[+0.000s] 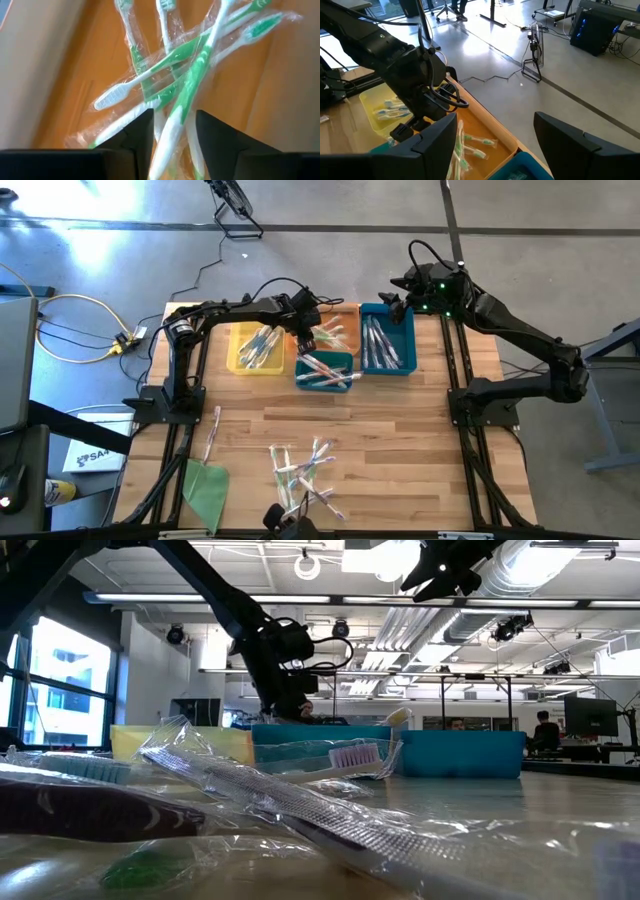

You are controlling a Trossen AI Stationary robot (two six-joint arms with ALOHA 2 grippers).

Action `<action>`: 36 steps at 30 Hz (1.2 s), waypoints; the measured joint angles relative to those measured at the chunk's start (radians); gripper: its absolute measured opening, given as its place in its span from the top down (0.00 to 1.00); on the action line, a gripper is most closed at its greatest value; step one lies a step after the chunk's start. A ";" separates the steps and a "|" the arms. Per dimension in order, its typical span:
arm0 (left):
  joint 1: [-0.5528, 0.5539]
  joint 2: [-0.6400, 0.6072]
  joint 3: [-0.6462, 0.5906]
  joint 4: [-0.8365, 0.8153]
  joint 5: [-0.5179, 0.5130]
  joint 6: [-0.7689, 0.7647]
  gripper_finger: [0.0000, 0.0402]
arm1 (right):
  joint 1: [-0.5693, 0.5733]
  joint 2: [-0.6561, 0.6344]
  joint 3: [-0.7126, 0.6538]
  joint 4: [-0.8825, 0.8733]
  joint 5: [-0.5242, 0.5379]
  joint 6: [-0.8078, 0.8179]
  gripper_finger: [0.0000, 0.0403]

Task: Pick & Place Toothbrushes
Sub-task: Put the purple toothbrush into the blue bin

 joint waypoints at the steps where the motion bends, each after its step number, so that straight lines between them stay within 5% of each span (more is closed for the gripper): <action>1: 0.000 0.000 0.000 0.000 0.000 0.000 0.63 | 0.000 0.000 0.000 0.000 0.000 0.000 0.36; 17: 0.000 -0.020 0.000 0.000 0.136 -0.082 0.61 | 0.000 0.000 0.000 0.000 0.000 -0.001 0.36; 36: -0.035 -0.289 0.001 -0.144 0.147 -0.065 0.61 | 0.000 0.000 0.000 -0.002 -0.004 -0.009 0.36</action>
